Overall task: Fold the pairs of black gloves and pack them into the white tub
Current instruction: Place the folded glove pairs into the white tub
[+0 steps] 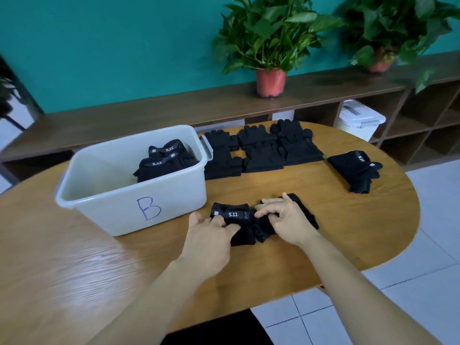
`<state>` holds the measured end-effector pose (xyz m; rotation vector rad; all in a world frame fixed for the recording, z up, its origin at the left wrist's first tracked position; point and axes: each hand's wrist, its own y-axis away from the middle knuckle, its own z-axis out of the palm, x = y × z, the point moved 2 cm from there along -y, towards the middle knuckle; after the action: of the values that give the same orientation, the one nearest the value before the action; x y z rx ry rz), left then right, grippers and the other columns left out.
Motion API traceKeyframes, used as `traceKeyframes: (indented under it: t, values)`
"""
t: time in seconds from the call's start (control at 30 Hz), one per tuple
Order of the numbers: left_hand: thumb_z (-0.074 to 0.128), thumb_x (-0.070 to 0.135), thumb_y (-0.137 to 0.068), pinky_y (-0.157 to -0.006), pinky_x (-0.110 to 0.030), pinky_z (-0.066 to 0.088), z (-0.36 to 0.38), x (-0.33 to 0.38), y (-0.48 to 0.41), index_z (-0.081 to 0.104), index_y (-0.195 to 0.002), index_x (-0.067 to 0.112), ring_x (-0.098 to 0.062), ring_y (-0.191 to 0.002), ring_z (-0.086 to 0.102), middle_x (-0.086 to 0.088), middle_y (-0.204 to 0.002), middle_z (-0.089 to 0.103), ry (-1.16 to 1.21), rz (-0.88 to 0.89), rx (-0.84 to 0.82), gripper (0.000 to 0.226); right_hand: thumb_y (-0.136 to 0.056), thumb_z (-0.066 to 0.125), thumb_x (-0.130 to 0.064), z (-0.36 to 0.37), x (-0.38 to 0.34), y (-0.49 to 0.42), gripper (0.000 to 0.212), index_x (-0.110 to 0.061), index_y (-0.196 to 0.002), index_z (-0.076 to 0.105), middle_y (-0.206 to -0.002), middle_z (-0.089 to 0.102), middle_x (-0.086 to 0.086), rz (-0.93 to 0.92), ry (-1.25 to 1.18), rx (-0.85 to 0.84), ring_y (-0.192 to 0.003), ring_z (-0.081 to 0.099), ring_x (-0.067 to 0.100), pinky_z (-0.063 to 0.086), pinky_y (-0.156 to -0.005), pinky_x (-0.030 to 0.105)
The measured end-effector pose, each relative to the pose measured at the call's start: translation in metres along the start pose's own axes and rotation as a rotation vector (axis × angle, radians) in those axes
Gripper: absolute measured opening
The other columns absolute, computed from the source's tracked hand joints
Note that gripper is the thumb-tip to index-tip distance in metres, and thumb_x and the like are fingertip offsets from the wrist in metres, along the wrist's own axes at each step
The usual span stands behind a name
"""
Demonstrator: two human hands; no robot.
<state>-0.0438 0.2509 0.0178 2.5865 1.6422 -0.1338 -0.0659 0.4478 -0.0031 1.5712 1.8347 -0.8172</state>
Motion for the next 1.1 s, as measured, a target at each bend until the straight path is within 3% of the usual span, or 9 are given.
traceKeyframes:
  t: [0.13,0.23,0.3,0.4,0.47,0.53,0.67,0.8,1.1]
  values:
    - [0.039,0.015,-0.097,-0.100,-0.039,0.013,0.005,-0.018,0.020,0.038,-0.147,0.038,-0.021,-0.112,0.053,0.001,-0.131,0.051,0.007,-0.086,-0.020,0.055,-0.092,0.042,0.014,-0.003,-0.008,0.000,0.051,-0.028,-0.089,0.072,-0.123,0.067,-0.006,0.041,-0.004,-0.025,-0.135,0.042,0.003,-0.004,-0.122,0.026]
    - [0.039,0.015,-0.097,-0.093,-0.037,0.015,0.012,-0.036,0.031,0.044,-0.143,0.039,-0.018,-0.115,0.053,0.007,-0.130,0.054,0.085,-0.122,0.044,0.052,-0.096,0.040,0.008,-0.002,-0.019,0.003,0.050,-0.027,-0.117,0.069,-0.149,0.046,-0.003,0.094,-0.018,-0.011,-0.151,0.006,0.016,-0.003,-0.118,0.026]
    - [0.045,0.012,-0.096,-0.085,-0.034,0.016,0.018,-0.046,0.036,0.056,-0.134,0.035,-0.018,-0.108,0.059,0.010,-0.119,0.061,0.209,-0.097,0.192,0.047,-0.098,0.044,0.003,0.005,-0.035,0.005,0.047,-0.029,-0.127,0.063,-0.154,0.038,-0.001,0.055,-0.012,-0.028,-0.147,-0.003,0.009,-0.003,-0.114,0.023]
    - [0.067,0.000,-0.080,-0.077,-0.030,0.016,0.024,-0.055,0.041,0.070,-0.115,0.026,-0.019,-0.088,0.066,0.009,-0.097,0.067,0.329,-0.033,0.355,0.045,-0.098,0.054,-0.010,0.022,-0.060,0.008,0.040,-0.029,-0.133,0.059,-0.153,0.040,0.000,-0.038,0.037,-0.066,-0.132,0.002,-0.006,-0.006,-0.113,0.021]
    - [0.070,0.000,-0.075,-0.083,-0.032,0.021,0.027,-0.061,0.044,0.070,-0.114,0.026,-0.015,-0.094,0.059,0.008,-0.100,0.065,0.339,-0.024,0.440,0.047,-0.096,0.061,-0.018,0.034,-0.069,0.009,0.042,-0.028,-0.137,0.056,-0.152,0.041,-0.002,-0.057,0.048,-0.069,-0.129,0.004,-0.008,-0.007,-0.114,0.022]
    - [0.066,0.005,-0.083,-0.093,-0.037,0.027,0.026,-0.064,0.046,0.067,-0.123,0.028,-0.013,-0.109,0.047,0.006,-0.116,0.061,0.382,-0.046,0.444,0.046,-0.092,0.066,-0.027,0.045,-0.073,0.010,0.049,-0.034,-0.139,0.052,-0.154,0.038,-0.002,-0.035,0.063,-0.061,-0.145,0.003,0.003,-0.001,-0.120,0.031]
    - [0.055,0.013,-0.099,-0.107,-0.032,0.025,0.031,-0.074,0.048,0.053,-0.142,0.028,-0.019,-0.135,0.036,0.003,-0.147,0.043,0.503,-0.108,0.322,0.046,-0.092,0.067,-0.028,0.056,-0.080,0.015,0.061,-0.031,-0.148,0.041,-0.157,0.033,0.002,0.012,0.134,-0.047,-0.150,0.010,0.017,0.009,-0.120,0.033]
    - [0.050,0.017,-0.102,-0.114,-0.039,0.035,0.039,-0.078,0.047,0.037,-0.152,0.027,-0.024,-0.143,0.035,-0.002,-0.160,0.029,0.571,-0.108,0.202,0.053,-0.093,0.065,-0.028,0.064,-0.087,0.023,0.067,-0.025,-0.152,0.033,-0.147,0.045,0.006,0.054,0.215,-0.021,-0.140,0.034,0.019,0.034,-0.110,0.032]
    - [0.034,0.023,-0.107,-0.109,-0.047,0.027,0.035,-0.068,0.047,-0.001,-0.157,0.039,-0.024,-0.139,0.027,0.006,-0.154,0.036,0.394,-0.234,0.005,0.063,-0.095,0.062,-0.033,0.075,-0.087,0.025,0.070,-0.024,-0.154,0.027,-0.130,0.054,0.008,0.142,0.332,-0.015,-0.128,0.044,0.023,0.040,-0.104,0.037]
